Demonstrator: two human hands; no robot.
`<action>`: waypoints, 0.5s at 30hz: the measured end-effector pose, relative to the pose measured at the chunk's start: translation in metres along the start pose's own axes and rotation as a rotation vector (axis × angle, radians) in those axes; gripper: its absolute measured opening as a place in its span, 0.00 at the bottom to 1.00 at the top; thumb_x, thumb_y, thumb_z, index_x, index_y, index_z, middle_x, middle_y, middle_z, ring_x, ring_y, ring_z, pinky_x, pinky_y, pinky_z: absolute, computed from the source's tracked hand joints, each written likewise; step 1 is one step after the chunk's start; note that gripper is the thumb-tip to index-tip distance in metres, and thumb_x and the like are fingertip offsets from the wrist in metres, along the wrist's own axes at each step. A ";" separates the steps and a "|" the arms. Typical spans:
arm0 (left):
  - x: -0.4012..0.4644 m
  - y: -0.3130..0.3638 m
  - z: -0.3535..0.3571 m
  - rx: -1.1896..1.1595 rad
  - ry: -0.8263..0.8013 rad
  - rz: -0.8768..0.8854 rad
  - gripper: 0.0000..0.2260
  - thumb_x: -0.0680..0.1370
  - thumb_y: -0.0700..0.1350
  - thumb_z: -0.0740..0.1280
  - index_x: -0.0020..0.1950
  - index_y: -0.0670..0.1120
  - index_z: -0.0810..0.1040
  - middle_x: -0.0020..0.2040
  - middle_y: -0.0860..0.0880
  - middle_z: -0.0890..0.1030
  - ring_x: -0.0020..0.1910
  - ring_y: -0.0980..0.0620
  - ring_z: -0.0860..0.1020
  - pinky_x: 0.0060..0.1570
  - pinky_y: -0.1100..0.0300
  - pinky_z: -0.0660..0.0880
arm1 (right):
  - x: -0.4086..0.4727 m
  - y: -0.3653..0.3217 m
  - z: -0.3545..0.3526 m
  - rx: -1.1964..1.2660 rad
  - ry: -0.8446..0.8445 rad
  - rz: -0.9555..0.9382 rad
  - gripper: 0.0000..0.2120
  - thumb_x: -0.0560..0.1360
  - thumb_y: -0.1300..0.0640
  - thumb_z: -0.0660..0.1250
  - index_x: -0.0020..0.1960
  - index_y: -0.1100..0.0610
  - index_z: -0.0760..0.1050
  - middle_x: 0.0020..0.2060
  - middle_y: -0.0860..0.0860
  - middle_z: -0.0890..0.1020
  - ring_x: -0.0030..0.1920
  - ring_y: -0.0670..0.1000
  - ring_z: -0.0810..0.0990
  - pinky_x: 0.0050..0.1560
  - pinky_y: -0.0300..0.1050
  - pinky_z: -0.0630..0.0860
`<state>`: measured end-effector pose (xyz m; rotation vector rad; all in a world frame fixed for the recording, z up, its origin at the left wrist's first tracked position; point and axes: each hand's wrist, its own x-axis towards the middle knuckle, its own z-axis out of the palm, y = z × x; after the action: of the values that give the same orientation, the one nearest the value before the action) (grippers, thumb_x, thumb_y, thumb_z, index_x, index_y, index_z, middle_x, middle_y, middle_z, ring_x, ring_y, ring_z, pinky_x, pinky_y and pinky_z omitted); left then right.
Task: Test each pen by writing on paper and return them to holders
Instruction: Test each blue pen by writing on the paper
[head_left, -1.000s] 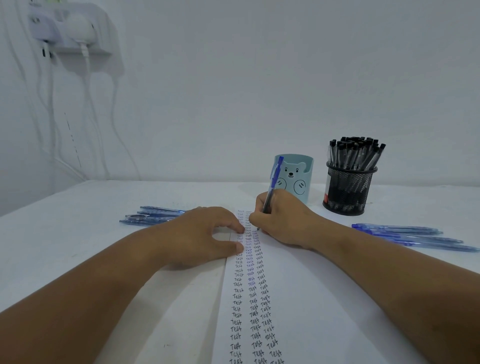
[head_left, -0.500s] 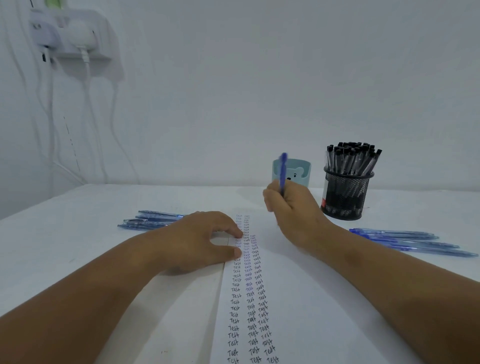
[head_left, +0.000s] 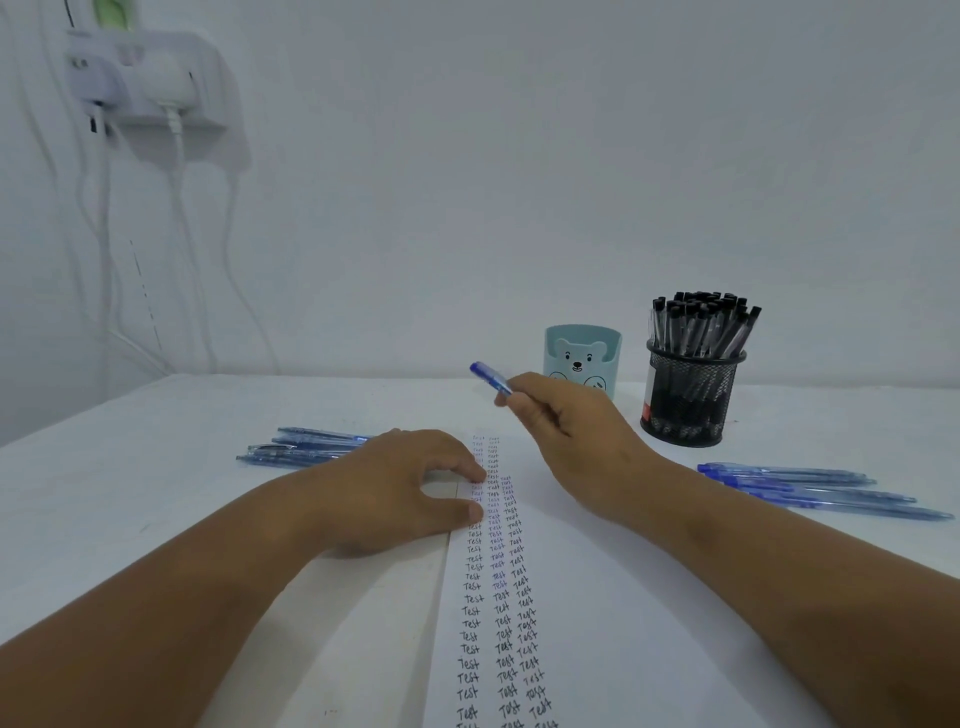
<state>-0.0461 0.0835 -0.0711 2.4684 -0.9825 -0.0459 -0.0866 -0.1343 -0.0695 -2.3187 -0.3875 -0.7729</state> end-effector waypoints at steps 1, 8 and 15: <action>0.000 -0.001 0.000 -0.002 0.000 0.000 0.14 0.75 0.61 0.72 0.60 0.64 0.79 0.62 0.70 0.73 0.66 0.68 0.69 0.73 0.62 0.63 | 0.001 0.001 0.000 -0.047 -0.009 -0.008 0.13 0.84 0.53 0.61 0.49 0.59 0.79 0.29 0.46 0.71 0.34 0.46 0.67 0.35 0.38 0.63; 0.000 -0.001 0.001 -0.022 0.005 -0.011 0.14 0.74 0.60 0.72 0.59 0.64 0.80 0.62 0.70 0.74 0.66 0.68 0.69 0.72 0.62 0.63 | 0.000 0.003 -0.001 -0.192 -0.105 0.039 0.15 0.85 0.52 0.57 0.50 0.59 0.76 0.35 0.51 0.76 0.39 0.53 0.70 0.40 0.48 0.69; -0.002 0.003 0.002 -0.024 0.105 0.053 0.07 0.76 0.52 0.73 0.54 0.60 0.83 0.57 0.68 0.77 0.62 0.67 0.72 0.65 0.69 0.66 | 0.009 -0.016 -0.032 -0.179 -0.249 0.234 0.07 0.84 0.57 0.59 0.58 0.49 0.74 0.43 0.52 0.82 0.42 0.52 0.78 0.41 0.44 0.77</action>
<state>-0.0497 0.0821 -0.0713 2.3952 -0.9954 0.0879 -0.1003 -0.1428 -0.0366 -2.5799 -0.1526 -0.4205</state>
